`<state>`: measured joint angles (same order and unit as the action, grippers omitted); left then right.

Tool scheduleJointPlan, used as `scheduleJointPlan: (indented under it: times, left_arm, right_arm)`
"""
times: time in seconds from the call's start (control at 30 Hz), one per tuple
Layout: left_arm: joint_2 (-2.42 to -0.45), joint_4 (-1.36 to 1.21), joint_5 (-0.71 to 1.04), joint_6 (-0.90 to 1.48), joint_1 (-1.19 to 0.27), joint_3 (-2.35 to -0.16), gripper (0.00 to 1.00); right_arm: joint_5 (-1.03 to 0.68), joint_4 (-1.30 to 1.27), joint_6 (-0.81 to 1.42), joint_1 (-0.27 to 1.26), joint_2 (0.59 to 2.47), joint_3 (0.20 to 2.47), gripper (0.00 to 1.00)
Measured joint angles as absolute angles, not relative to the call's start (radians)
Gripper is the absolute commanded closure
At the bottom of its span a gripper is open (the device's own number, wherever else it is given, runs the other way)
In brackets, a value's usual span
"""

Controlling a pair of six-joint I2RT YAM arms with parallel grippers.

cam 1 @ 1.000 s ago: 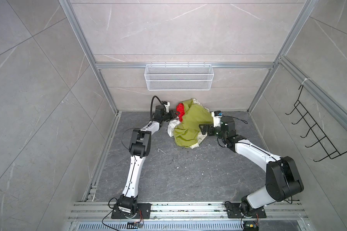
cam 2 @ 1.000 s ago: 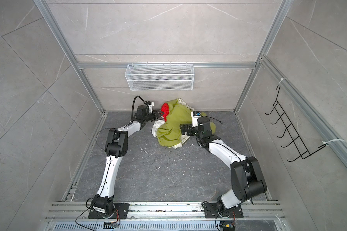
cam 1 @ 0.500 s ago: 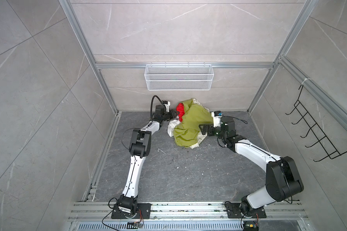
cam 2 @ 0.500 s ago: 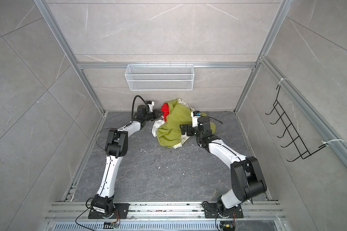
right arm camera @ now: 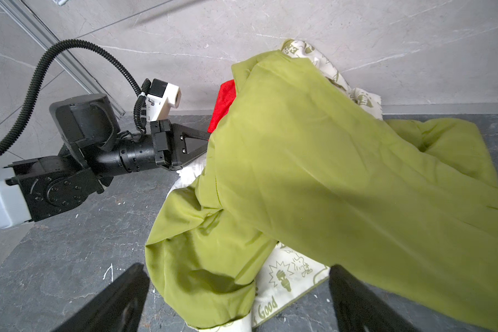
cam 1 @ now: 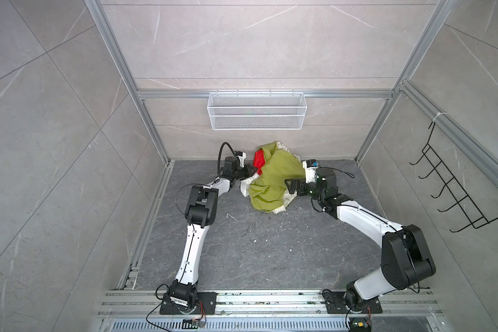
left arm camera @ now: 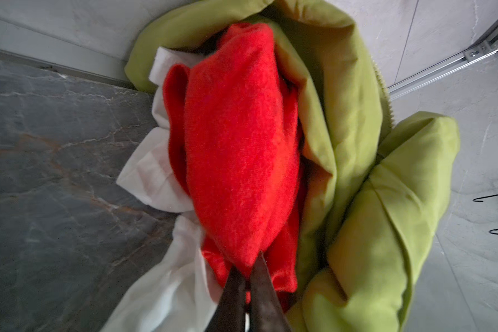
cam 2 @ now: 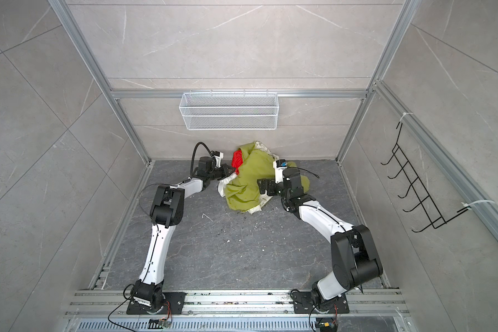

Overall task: Pick out a specific cloth from the pile
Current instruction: 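Close the left gripper on the red cloth and start lifting it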

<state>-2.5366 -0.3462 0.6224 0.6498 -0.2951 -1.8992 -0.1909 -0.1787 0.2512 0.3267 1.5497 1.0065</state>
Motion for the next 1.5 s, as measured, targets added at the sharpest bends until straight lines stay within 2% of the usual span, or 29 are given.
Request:
scheduleJointPlan:
  times: [0.67,1.5]
  left_arm:
    - [-2.409,-0.343,0.599,0.598,-0.314,-1.840,1.00]
    - [-2.346,-0.257,0.559,0.545,-0.356,-1.921,1.00]
  right_arm:
    - [-0.191,-0.179,0.252,0.336,1.550,1.007,0.00]
    - [-0.162,-0.182,0.252,0.339,1.536,1.007,0.00]
